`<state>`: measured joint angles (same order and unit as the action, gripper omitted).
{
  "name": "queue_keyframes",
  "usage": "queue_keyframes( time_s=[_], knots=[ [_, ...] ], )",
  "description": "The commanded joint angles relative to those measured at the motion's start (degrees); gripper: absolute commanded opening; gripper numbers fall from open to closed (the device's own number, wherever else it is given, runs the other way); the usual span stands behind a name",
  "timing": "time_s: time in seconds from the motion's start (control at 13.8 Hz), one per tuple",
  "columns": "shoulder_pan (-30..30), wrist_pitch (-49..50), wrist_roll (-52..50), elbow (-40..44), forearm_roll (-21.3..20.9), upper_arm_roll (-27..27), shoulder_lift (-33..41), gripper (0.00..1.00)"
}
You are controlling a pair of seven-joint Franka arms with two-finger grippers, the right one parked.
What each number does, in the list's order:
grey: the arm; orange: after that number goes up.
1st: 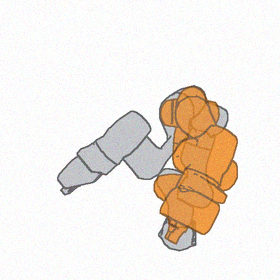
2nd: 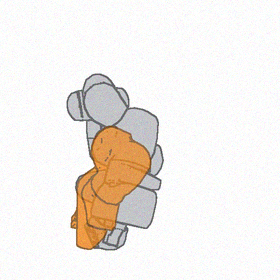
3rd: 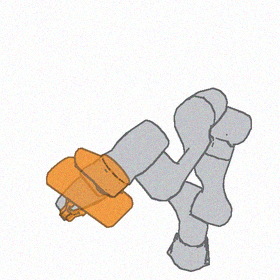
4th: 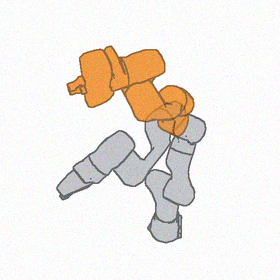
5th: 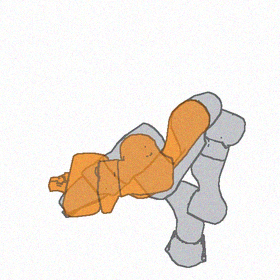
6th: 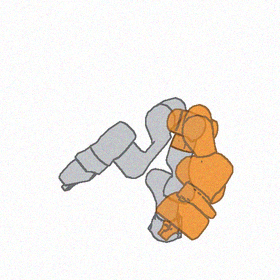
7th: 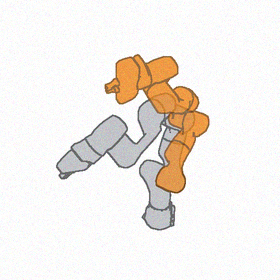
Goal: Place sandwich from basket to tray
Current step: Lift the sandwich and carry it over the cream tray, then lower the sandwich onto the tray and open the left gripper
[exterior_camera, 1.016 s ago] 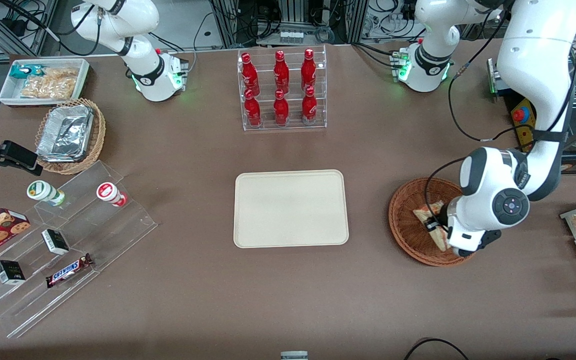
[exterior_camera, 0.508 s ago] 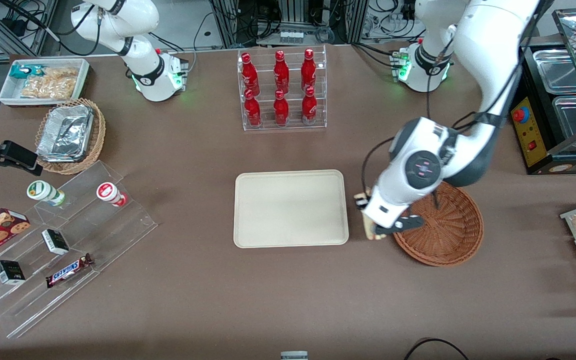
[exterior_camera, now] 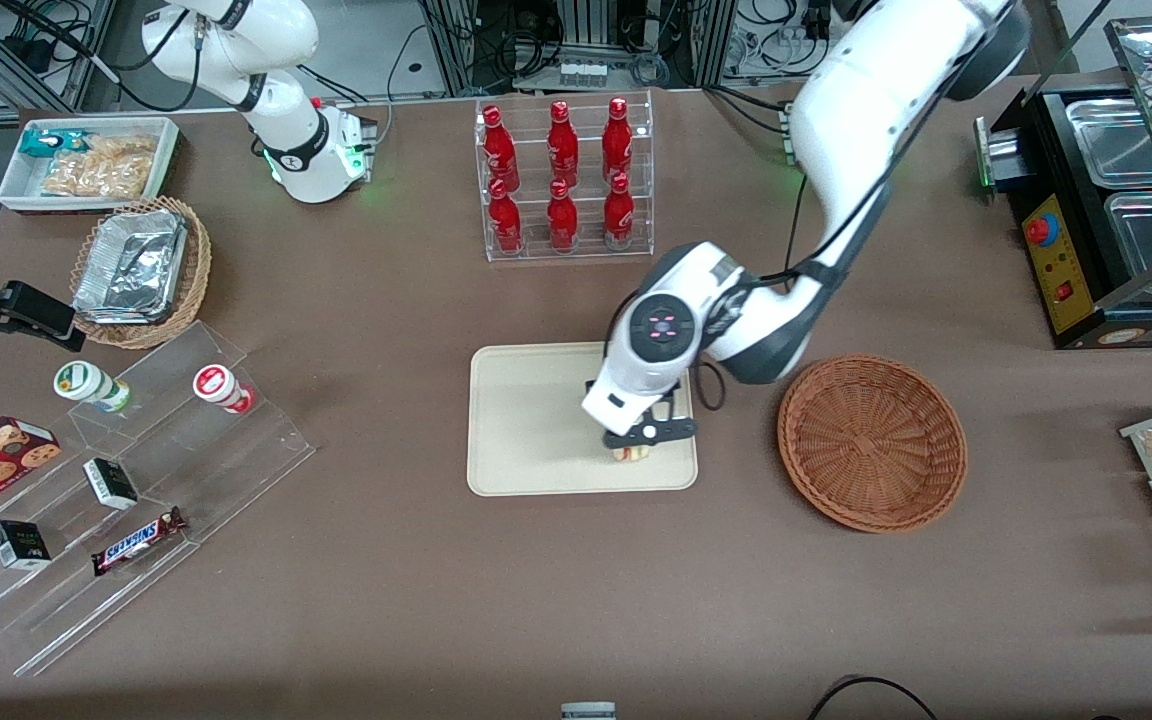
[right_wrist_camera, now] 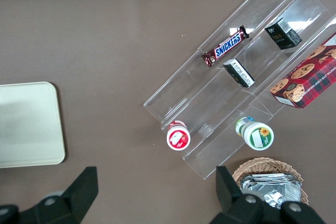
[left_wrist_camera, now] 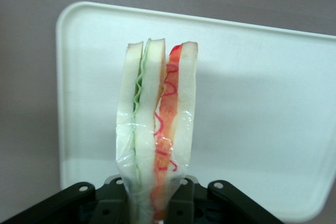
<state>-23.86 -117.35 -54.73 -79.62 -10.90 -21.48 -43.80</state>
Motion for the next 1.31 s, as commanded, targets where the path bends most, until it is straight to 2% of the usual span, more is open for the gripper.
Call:
queue_keyframes(
  time_s=[0.0,0.07,0.22,0.44,0.58,0.73,1.02,1.23],
  knots=[
    [-3.5,1.1,-5.8,9.7,-5.6,0.7,-7.6,0.22],
    [-4.3,1.1,-6.0,11.2,-5.7,0.7,-9.2,0.31],
    [-5.6,1.0,-6.1,12.6,-6.0,0.8,-10.6,0.32],
    [-5.7,0.9,-6.0,12.6,-6.0,0.8,-10.7,0.47],
    [-5.7,0.9,-5.5,12.7,-6.5,0.9,-10.4,1.0],
    [-5.4,1.2,-5.6,14.0,-9.1,0.9,-9.8,1.0],
    [-5.1,2.9,-5.6,14.1,-9.0,4.1,-4.2,1.0],
    [-2.1,10.9,-5.5,13.9,-8.3,4.0,3.3,1.0]
  ],
)
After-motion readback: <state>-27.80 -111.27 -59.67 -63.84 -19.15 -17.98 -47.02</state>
